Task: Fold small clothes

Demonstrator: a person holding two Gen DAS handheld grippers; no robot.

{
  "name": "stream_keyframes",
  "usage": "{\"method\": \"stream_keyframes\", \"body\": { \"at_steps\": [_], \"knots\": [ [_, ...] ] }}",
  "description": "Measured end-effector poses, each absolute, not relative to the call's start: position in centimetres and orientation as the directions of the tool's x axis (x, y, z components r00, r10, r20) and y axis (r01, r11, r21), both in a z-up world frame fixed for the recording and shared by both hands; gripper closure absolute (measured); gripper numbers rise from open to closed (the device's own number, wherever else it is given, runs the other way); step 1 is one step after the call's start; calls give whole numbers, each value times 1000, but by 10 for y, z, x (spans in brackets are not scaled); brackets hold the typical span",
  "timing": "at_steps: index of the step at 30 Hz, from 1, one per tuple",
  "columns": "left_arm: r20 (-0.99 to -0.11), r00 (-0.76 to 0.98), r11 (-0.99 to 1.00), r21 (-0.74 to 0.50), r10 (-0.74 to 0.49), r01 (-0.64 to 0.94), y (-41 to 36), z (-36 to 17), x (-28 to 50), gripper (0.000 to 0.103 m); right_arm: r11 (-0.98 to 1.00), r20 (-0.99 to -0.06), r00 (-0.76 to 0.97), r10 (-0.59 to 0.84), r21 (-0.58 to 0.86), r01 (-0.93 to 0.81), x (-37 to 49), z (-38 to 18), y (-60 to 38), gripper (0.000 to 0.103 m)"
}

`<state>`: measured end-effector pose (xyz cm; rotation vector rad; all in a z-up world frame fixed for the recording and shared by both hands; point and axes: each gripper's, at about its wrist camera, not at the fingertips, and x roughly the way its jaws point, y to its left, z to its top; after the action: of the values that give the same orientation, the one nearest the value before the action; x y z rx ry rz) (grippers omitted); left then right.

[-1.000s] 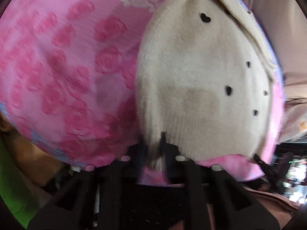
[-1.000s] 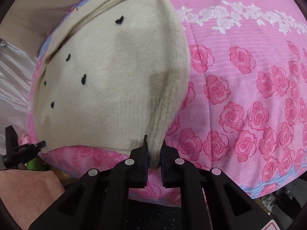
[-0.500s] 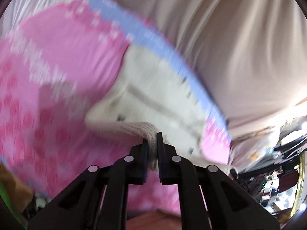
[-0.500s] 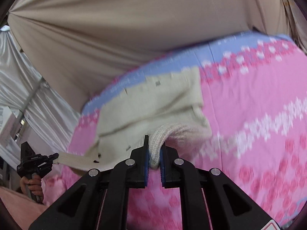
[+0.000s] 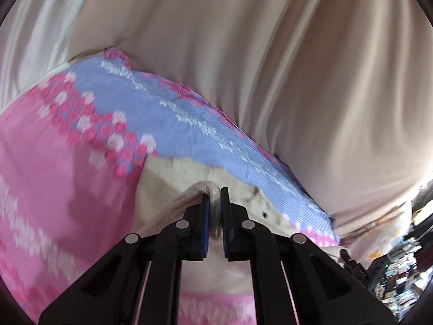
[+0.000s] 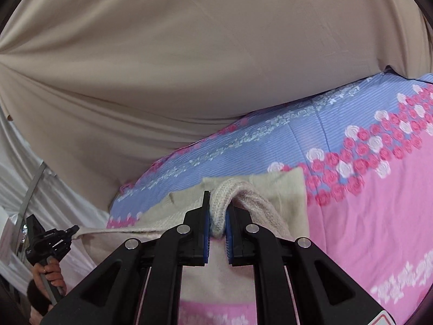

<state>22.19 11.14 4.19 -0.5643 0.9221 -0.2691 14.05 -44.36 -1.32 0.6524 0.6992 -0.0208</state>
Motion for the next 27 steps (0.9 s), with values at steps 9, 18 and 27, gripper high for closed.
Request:
{"method": "stream_keyframes", "body": {
  "at_steps": [9,18,27],
  "knots": [
    [-761,522,869,-490,-386,-70,76,-10,325,97,774,-671,714,200,554,305,238,-72,-467,95],
    [-758,514,875,-483,-401,-29,86,-17,290,97,789,-634,720,283,580,201,194,-63,-455,95],
    [-669,632,831,-552,-391,-71,132,33,148,97,815,-543,779,314,576,73,85,9,-431,94]
  ]
}}
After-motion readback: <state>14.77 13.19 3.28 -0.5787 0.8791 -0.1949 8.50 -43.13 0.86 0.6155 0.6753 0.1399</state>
